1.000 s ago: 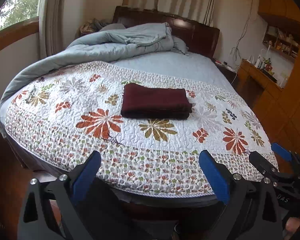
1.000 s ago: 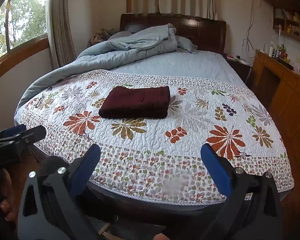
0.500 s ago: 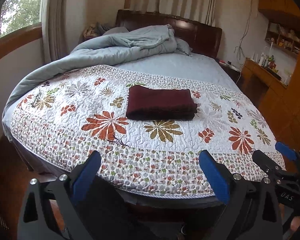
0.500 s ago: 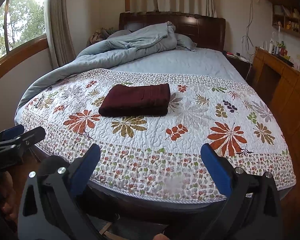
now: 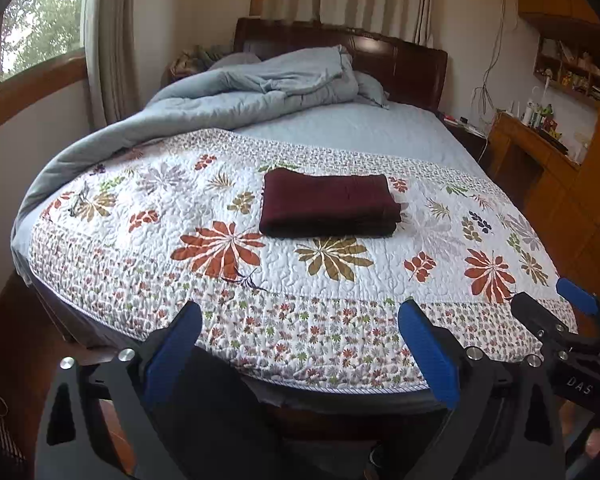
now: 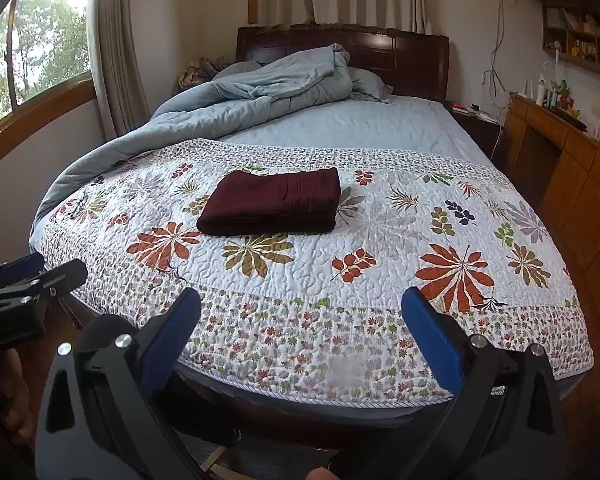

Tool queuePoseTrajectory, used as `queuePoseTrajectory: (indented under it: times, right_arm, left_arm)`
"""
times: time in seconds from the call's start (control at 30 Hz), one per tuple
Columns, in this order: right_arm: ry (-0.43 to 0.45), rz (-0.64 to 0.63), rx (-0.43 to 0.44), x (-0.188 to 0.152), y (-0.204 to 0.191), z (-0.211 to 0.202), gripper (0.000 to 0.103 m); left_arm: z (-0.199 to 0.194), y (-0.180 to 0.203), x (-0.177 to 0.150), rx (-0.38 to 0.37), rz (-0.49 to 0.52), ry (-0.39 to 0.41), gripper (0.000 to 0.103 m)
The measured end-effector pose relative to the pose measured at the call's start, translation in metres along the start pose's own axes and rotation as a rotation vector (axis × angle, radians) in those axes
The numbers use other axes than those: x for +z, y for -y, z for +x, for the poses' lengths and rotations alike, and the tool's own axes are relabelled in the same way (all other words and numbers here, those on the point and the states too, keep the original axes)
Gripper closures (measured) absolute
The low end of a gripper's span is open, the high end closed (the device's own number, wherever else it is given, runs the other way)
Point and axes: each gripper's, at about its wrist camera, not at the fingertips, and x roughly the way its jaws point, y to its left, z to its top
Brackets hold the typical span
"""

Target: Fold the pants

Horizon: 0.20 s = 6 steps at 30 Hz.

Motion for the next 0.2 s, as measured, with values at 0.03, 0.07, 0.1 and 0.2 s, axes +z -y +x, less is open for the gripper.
queuePoseTrajectory:
  times: [0.03,0.07,0.1,0.2]
  right_arm:
    - [-0.001,0.0,0.0,0.0003,0.0002,0.0003,0.003]
    - [-0.002,-0.001,0.0,0.0003,-0.0002,0.0004,0.003]
    - [-0.001,-0.001,-0.001,0.0002,-0.0001,0.0001,0.003]
    - [-0.002,-0.004,-0.004,0.0013,-0.0003,0.0007,0.003]
  left_arm:
    - [0.0003,-0.0001,-0.0003,0.004,0.001,0.002,0.004]
    - [-0.0001,0.0001,-0.0006,0.01,0.005,0.005,0.004]
    - [-0.0001,0.0001,-0.0004,0.012,0.007,0.007,0.004]
    - [0.0008,-0.0003,0.0005,0.009,0.008,0.006,0.004]
